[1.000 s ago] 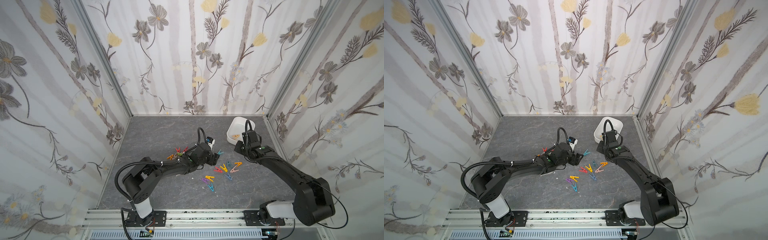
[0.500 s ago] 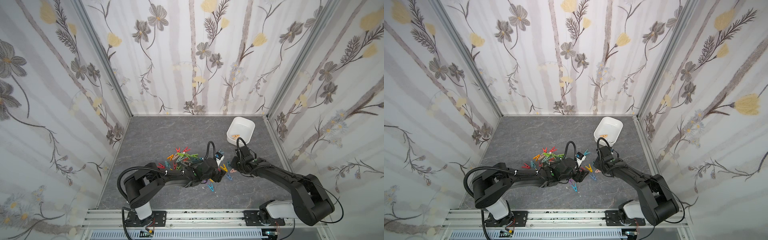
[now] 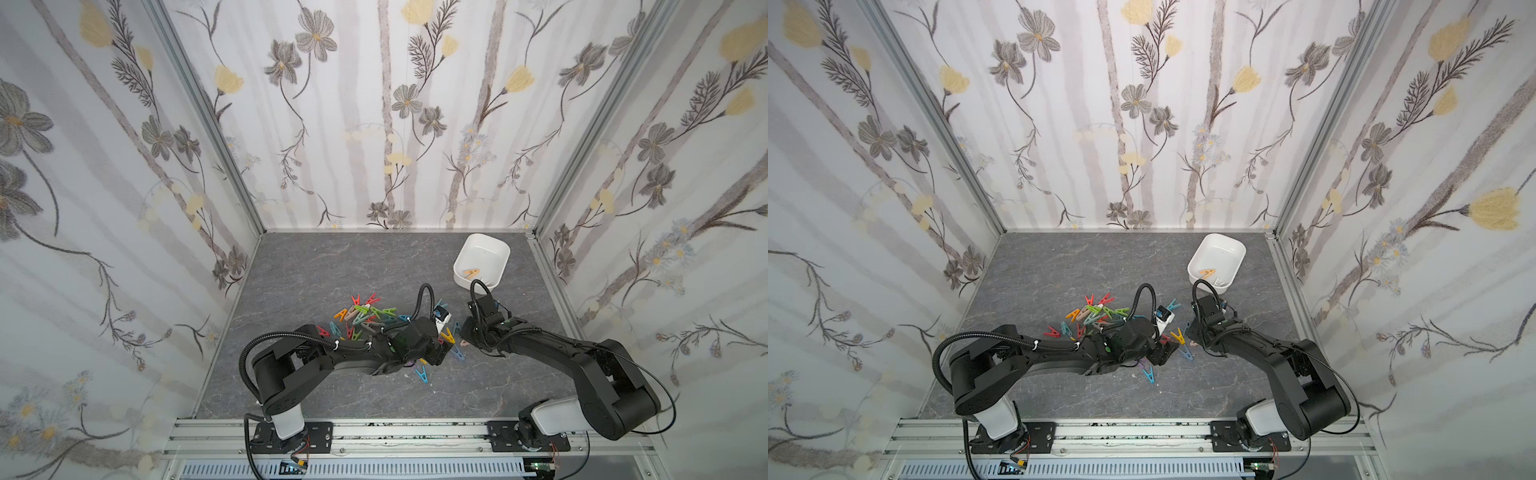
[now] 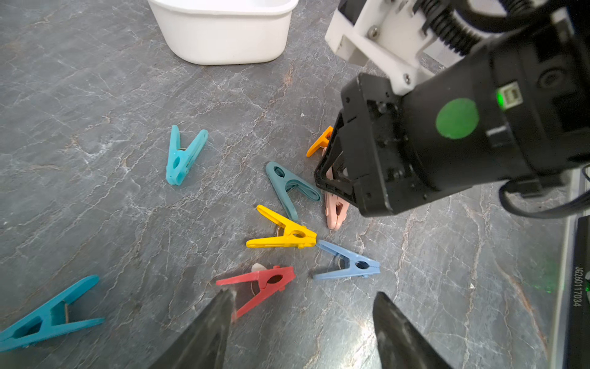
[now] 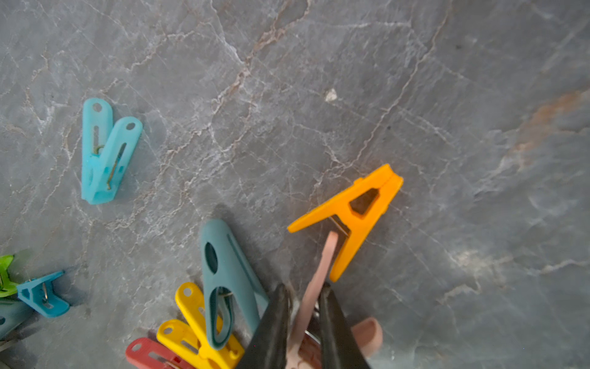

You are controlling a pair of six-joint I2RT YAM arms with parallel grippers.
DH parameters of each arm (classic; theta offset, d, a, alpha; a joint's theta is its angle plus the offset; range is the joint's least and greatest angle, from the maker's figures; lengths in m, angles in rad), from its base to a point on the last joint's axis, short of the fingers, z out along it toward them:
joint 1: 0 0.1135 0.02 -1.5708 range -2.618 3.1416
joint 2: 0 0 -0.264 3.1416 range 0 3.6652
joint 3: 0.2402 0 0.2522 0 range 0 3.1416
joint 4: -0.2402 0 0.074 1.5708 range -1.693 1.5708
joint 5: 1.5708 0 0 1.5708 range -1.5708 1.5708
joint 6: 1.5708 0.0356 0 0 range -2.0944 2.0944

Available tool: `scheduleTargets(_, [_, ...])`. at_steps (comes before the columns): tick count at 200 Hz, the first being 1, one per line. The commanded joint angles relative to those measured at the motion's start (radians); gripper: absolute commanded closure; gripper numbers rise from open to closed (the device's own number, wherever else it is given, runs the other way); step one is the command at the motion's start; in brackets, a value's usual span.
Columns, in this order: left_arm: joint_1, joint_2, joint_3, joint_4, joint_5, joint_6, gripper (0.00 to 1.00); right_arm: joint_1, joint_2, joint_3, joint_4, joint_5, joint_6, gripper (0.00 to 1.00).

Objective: Put the clothespins into the storage box
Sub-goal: Pick up the clothespin from the center of the board, then place the clothespin in the storage box.

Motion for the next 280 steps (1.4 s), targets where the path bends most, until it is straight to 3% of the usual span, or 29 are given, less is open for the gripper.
scheduleTargets(1, [0.002, -0.002, 0.005, 0.04, -0.022, 0.016, 0.3, 0.001, 0.004, 0.021, 0.033, 0.019, 0.006, 0.86])
scheduleTargets(30, [0.029, -0.036, 0.001, 0.041, -0.043, -0.004, 0.3, 0.007, -0.044, 0.065, -0.038, 0.041, -0.03, 0.91])
scheduleTargets(60, [0.118, -0.069, 0.011, 0.049, -0.041, -0.069, 0.3, 0.002, -0.11, 0.16, -0.092, 0.061, -0.071, 0.94])
scheduleTargets(94, [0.206, -0.04, 0.049, 0.085, 0.0, -0.154, 0.3, -0.11, -0.088, 0.302, -0.103, 0.067, -0.16, 0.94])
scheduleTargets(150, [0.215, 0.155, 0.252, 0.031, 0.05, -0.108, 0.29, -0.312, 0.174, 0.616, -0.05, 0.066, -0.26, 0.95])
scheduleTargets(211, [0.22, 0.3, 0.371, 0.012, 0.061, -0.095, 0.29, -0.347, 0.432, 0.793, -0.036, 0.032, -0.284, 0.93])
scheduleTargets(246, [0.224, 0.311, 0.373, 0.014, 0.065, -0.099, 0.29, -0.349, 0.459, 0.806, -0.048, 0.031, -0.301, 0.81])
scheduleTargets(280, [0.228, 0.285, 0.363, 0.015, 0.063, -0.1, 0.29, -0.346, 0.39, 0.784, -0.076, 0.051, -0.316, 0.71])
